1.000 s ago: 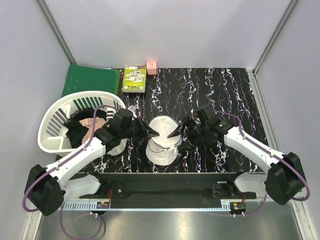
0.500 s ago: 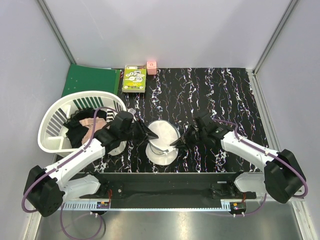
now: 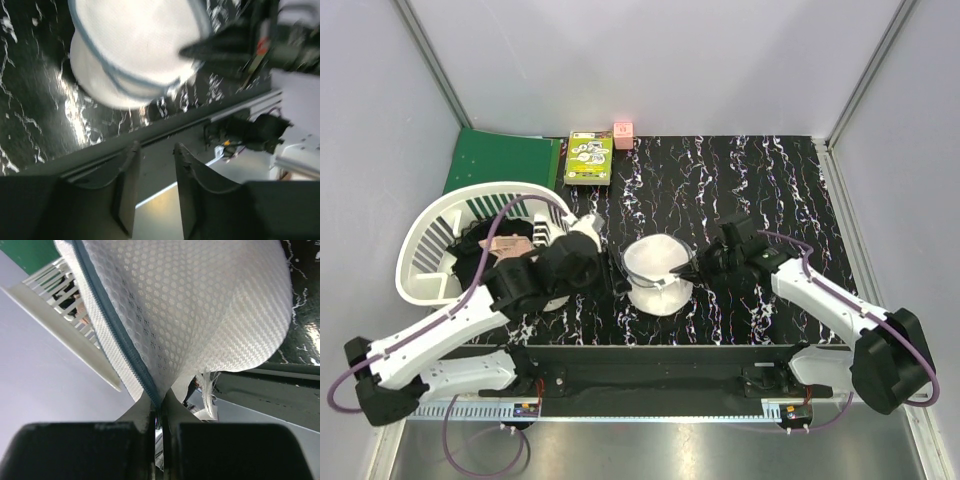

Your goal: Place the bra in the laundry bag and zip it closed

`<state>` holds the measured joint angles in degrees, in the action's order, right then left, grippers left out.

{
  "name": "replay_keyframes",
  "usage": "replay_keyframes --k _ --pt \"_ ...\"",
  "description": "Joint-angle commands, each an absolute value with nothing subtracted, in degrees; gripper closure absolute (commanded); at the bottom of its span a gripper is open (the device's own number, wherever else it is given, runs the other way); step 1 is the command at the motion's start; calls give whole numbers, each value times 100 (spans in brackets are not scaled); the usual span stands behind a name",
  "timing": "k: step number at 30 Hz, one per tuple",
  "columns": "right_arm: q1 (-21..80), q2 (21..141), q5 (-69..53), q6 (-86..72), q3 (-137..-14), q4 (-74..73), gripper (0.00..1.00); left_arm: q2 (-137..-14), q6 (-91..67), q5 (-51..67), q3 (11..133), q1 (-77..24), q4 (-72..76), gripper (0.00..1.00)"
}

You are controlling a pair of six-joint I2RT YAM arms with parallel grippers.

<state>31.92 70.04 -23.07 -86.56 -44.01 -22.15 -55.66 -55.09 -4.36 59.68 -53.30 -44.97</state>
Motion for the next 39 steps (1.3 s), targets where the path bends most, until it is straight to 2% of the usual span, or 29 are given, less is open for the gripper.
replay_keyframes --k 1,6,9,10,12,13,15,17,19,23,25,28,29,31,33,39 --pt "3120 6961 -1995 -8630 -4887 -2496 100 -6142 -5502 -1159 6388 -6019 -4861 69" --pt "3120 7005 -1872 -8710 -5045 -2514 100 -7425 -5221 -1073 7294 -6337 -4632 58" --pt "3120 7022 -1758 -8719 -5141 -2592 100 -8004 -5168 -1090 7716 -6319 -4658 70" --pt "3120 7005 -1740 -8727 -5150 -2636 100 -8103 -5203 -1099 7795 -6319 -4693 71" --pt "3120 6996 -1688 -8728 -5185 -2672 100 -8374 -5273 -1064 7997 -6293 -4728 70" --pt "3120 6987 -1688 -8710 -5194 -2689 100 -8463 -5273 -1063 8068 -6284 -4824 63" --pt "3120 6987 -1661 -8710 -5194 -2698 100 -8604 -5282 -1107 8252 -6275 -4895 61" --pt "3120 6961 -1670 -8701 -5168 -2716 100 -8780 -5239 -1160 8393 -6223 -4983 62" --pt "3120 6935 -1670 -8719 -5150 -2716 100 -8938 -5221 -1213 8498 -6179 -5141 68" --pt "3129 6917 -1670 -8701 -5133 -2716 100 -9035 -5221 -1108 8657 -6126 -5291 74" --pt "3120 6926 -1652 -8684 -5115 -2716 100 -9018 -5238 -1011 8675 -6135 -5370 74" --pt "3120 6917 -1661 -8675 -5098 -2716 100 -8877 -5387 -958 8588 -6135 -5528 61" --pt "3111 6926 -1661 -8666 -5098 -2716 100 -8799 -5431 -967 8526 -6135 -5537 53" --pt "3120 6917 -1652 -8649 -5089 -2707 100 -8754 -5536 -975 8412 -6135 -5537 52" --pt "3120 6926 -1670 -8648 -5071 -2724 100 -8859 -5563 -984 8394 -6117 -5537 53" --pt "3120 6891 -1696 -8675 -5045 -2716 100 -9175 -5458 -1046 8666 -5994 -5537 66"
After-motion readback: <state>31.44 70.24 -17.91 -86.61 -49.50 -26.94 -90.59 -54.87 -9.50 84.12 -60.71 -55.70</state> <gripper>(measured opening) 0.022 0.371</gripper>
